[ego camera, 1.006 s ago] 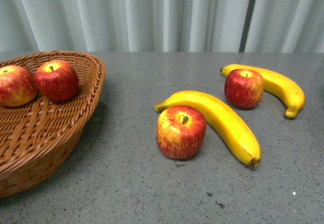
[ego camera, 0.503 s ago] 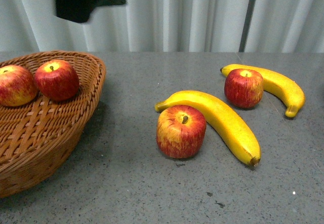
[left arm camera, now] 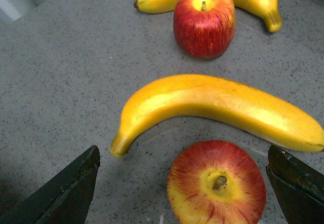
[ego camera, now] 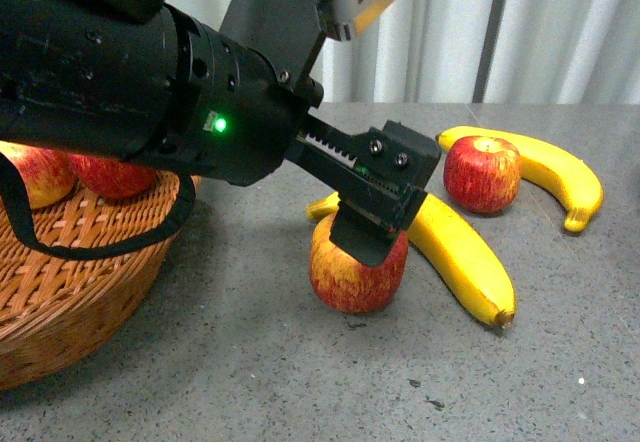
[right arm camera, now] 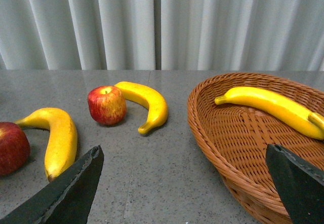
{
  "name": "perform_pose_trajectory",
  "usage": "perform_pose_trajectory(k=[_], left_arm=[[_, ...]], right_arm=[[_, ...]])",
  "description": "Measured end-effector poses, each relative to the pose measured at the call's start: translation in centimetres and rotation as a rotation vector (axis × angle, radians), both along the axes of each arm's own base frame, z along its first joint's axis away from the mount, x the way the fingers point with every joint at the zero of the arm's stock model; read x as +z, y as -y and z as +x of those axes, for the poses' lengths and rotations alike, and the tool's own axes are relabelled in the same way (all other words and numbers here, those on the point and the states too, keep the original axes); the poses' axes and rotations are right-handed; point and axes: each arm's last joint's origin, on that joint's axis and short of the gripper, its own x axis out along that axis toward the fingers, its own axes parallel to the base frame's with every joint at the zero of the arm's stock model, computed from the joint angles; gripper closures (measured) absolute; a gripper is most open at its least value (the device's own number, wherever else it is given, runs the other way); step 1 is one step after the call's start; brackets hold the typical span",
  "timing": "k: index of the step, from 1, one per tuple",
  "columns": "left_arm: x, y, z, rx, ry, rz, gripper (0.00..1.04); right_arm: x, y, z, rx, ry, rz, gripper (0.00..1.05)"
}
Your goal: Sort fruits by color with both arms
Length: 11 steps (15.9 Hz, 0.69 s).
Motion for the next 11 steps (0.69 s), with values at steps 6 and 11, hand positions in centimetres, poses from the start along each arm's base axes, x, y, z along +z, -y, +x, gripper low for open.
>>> perform_pose_trajectory(k=[6, 11], left_arm=[[-4.1, 1.1, 0.7, -0.016, -0.071, 0.100, 0.07], [-6.2, 1.4, 1.1, -0.029, -0.116, 0.128, 0.12]], right_arm=[[0.0, 0.0, 0.0, 0.000, 0.000, 0.000, 0.07], [0.0, 0.0, 0.0, 0.000, 0.000, 0.000, 0.07]])
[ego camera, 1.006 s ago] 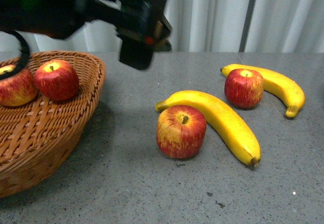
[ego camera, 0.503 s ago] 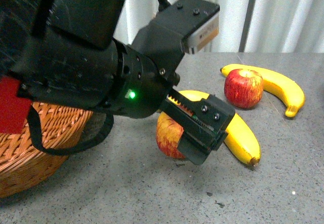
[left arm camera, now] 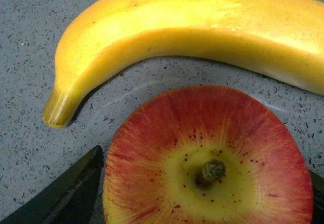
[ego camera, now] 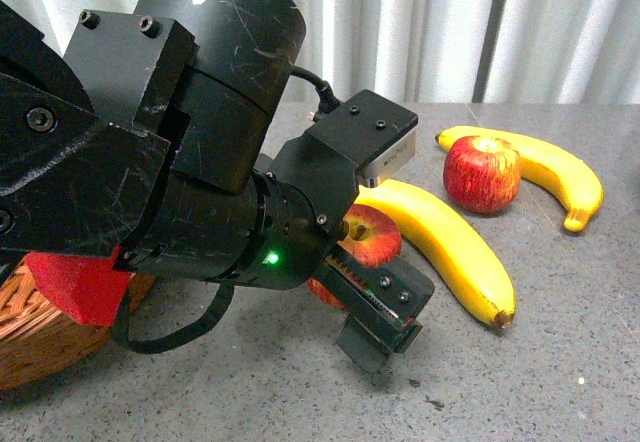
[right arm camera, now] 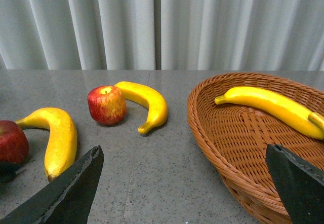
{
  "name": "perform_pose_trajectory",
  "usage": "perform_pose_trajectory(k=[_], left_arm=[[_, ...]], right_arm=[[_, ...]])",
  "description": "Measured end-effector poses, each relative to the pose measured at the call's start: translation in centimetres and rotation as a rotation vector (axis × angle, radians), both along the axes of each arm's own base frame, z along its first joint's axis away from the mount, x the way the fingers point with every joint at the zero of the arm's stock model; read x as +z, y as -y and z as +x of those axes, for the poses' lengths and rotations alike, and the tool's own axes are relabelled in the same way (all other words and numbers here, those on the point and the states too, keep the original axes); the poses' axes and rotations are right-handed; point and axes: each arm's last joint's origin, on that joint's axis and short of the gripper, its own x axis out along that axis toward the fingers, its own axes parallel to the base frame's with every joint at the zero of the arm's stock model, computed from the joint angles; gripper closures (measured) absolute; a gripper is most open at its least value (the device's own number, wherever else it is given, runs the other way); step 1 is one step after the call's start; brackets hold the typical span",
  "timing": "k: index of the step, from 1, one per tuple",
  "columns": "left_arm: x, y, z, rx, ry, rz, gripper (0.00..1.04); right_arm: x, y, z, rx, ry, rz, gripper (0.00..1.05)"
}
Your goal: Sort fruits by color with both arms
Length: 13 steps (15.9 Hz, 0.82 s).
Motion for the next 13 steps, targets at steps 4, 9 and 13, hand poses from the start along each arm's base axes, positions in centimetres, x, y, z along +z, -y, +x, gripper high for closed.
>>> perform_pose_trajectory(k=[4, 9, 13], left_arm=[[0.7, -0.1, 0.1, 0.007, 0.013, -0.018, 0.36], [8.6, -5.1, -0.3, 0.185, 0.250, -0.184, 0.37], [7.9, -14.7, -2.0, 0.632, 0.265, -0.275, 0.37]], right_arm=[[0.0, 0.0, 0.0, 0.000, 0.000, 0.000, 0.07], [0.0, 0.0, 0.0, 0.000, 0.000, 0.000, 0.07], [0.0, 0.0, 0.0, 0.000, 0.000, 0.000, 0.07]])
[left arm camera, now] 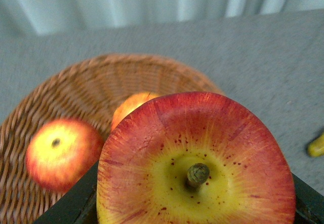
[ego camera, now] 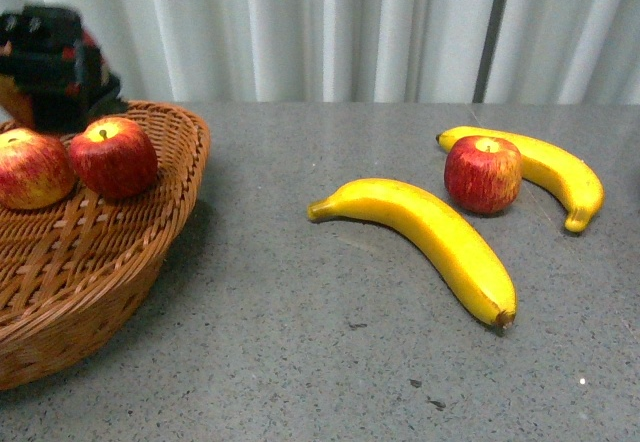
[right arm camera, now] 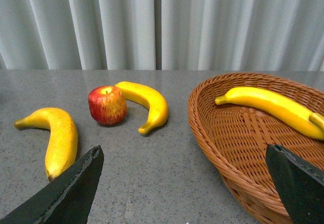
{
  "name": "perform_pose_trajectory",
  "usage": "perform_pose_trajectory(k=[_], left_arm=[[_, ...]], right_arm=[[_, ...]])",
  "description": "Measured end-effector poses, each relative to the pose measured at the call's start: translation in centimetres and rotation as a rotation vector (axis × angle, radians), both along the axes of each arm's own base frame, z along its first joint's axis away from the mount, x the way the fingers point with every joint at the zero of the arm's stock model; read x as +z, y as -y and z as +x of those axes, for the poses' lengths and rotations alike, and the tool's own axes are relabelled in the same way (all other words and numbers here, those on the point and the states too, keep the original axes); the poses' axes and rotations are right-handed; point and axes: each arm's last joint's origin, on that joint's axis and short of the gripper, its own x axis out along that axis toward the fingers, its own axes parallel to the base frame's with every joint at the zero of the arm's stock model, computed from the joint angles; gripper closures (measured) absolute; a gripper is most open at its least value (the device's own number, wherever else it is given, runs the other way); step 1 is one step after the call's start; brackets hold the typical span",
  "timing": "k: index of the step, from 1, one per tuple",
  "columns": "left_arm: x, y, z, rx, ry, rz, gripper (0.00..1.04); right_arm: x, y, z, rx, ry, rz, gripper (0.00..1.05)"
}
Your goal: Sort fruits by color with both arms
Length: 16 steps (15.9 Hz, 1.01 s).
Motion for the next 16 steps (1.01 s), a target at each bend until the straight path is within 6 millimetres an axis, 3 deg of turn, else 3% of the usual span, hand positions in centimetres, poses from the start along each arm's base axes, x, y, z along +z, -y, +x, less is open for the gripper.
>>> perform_pose_trajectory(k=[2, 5, 7, 9, 10, 13, 15, 16], left_arm=[[-3.6, -1.9, -2.0, 0.130, -0.090, -0.037, 0.37], [-5.1, -5.6, -3.4, 0.313, -0.093, -0.064, 0.37], [-5.4, -6.0, -3.4, 0.331, -0.104, -0.069, 0.35], [-4.8, -5.5, -3.5, 0.297, -0.094, -0.074, 0.12], [-3.7, -4.9, -3.7, 0.276, -0.057, -0.075, 0.06], [1.6, -1.6, -4.3, 0.156, 0.082, -0.112, 0.07], [4.3, 2.2, -2.5, 0.030, 0.162, -0.128, 0.07], [5.3, 5.6, 0.0, -0.062, 0.160, -0.117, 0.07]], right_arm=[[0.0, 0.0, 0.0, 0.000, 0.000, 0.000, 0.07], [0.0, 0.0, 0.0, 0.000, 0.000, 0.000, 0.07], [0.0, 0.0, 0.0, 0.000, 0.000, 0.000, 0.07], [0.0, 0.0, 0.0, 0.000, 0.000, 0.000, 0.07], [0.0, 0.0, 0.0, 0.000, 0.000, 0.000, 0.07], [0.0, 0.0, 0.0, 0.000, 0.000, 0.000, 0.07], [0.0, 0.0, 0.0, 0.000, 0.000, 0.000, 0.07], [0.0, 0.0, 0.0, 0.000, 0.000, 0.000, 0.07]])
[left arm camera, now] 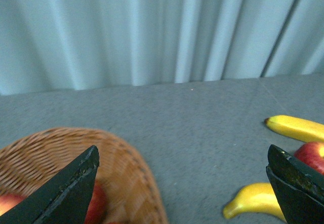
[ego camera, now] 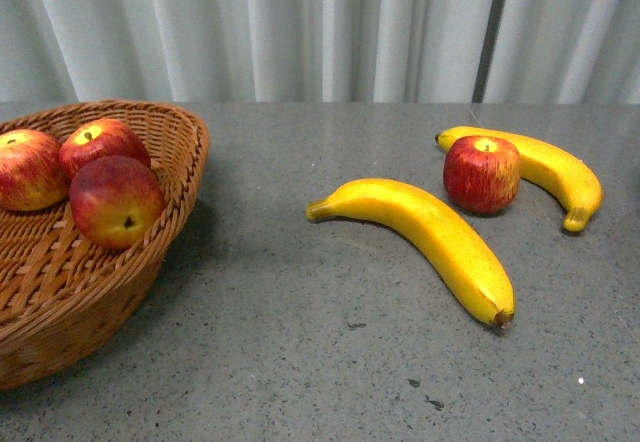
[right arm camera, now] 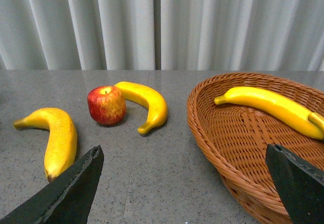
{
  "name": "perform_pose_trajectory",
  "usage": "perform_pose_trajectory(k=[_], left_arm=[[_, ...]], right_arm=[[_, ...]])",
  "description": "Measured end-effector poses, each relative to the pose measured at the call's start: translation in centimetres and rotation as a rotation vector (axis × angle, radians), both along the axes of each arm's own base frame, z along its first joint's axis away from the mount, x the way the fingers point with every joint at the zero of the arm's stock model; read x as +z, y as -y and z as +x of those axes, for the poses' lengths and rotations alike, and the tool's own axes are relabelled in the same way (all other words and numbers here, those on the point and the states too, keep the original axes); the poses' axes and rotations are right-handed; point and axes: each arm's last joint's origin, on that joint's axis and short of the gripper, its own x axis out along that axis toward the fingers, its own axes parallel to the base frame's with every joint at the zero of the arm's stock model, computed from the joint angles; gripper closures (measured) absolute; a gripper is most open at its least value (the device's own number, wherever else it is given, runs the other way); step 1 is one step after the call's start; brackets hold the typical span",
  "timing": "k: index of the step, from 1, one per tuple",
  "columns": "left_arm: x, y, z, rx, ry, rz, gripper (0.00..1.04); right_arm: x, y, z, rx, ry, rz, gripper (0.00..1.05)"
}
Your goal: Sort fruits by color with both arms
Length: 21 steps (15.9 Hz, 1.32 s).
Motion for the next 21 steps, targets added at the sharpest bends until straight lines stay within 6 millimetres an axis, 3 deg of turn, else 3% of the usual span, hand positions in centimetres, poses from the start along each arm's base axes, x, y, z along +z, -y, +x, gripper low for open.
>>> perform_pose_trajectory(k=[4, 8, 9, 11, 17, 21], left_arm=[[-0.7, 9.4, 6.0, -0.225, -0.106, 0.110, 0.07], [-4.1, 20.1, 8.9, -0.436, -0.204, 0.262, 0.07], [-4.8, 21.5, 9.3, -0.450, -0.222, 0.297, 0.07], [-5.6, 22.4, 10.1, -0.421, -0.246, 0.330, 0.07], [-7.9, 21.7, 12.5, -0.377, -0.299, 0.345, 0.07], [-8.5, 22.7, 12.9, -0.439, -0.334, 0.314, 0.10]], right_arm=[[0.0, 0.0, 0.0, 0.000, 0.000, 0.000, 0.07], [0.0, 0.0, 0.0, 0.000, 0.000, 0.000, 0.07], [0.0, 0.0, 0.0, 0.000, 0.000, 0.000, 0.07], [0.0, 0.0, 0.0, 0.000, 0.000, 0.000, 0.07], [0.0, 0.0, 0.0, 0.000, 0.000, 0.000, 0.07], [0.0, 0.0, 0.0, 0.000, 0.000, 0.000, 0.07]])
